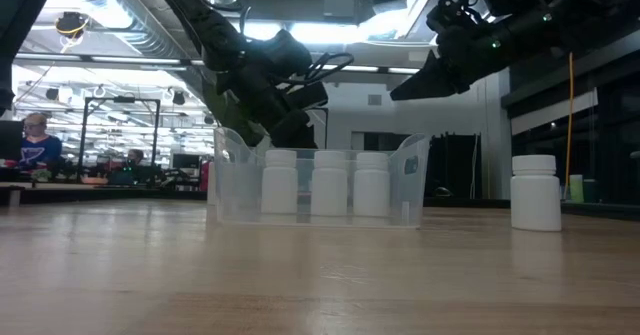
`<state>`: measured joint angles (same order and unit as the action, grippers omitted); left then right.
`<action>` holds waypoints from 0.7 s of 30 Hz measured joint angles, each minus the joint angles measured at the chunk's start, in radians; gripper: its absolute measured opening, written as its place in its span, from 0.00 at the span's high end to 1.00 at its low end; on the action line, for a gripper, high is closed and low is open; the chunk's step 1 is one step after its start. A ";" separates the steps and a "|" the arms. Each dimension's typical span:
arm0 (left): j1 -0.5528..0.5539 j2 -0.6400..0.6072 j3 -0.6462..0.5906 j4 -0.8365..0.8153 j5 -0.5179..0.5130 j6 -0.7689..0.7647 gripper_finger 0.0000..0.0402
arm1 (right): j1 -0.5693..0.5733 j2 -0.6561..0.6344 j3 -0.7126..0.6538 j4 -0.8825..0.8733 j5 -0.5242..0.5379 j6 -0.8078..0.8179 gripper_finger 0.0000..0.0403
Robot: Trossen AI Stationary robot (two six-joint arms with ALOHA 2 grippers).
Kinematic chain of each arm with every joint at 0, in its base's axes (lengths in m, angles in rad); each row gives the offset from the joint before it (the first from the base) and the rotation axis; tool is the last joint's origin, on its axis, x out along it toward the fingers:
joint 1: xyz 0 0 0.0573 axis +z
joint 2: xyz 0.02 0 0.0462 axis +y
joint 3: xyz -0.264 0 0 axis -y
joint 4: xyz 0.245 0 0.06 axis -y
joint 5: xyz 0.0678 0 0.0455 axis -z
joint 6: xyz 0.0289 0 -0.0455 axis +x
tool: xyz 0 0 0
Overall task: Pick and place pill bottles into a basket
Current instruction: Put the white medicine bottle into the transparent bin
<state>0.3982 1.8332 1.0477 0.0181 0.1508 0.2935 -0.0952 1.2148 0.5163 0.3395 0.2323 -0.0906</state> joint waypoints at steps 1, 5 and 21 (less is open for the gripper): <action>0.000 0.000 0.000 0.000 -0.001 0.000 0.63 | 0.000 0.000 0.000 0.000 0.000 0.000 0.93; 0.000 -0.013 0.000 -0.010 -0.003 0.000 0.63 | 0.000 0.000 0.000 -0.001 0.000 0.000 0.93; -0.083 -0.270 0.000 -0.196 -0.122 0.057 0.63 | 0.000 0.000 0.000 -0.003 0.000 0.004 0.93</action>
<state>0.3155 1.5637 1.0481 -0.1778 0.0284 0.3510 -0.0952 1.2148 0.5163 0.3363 0.2325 -0.0864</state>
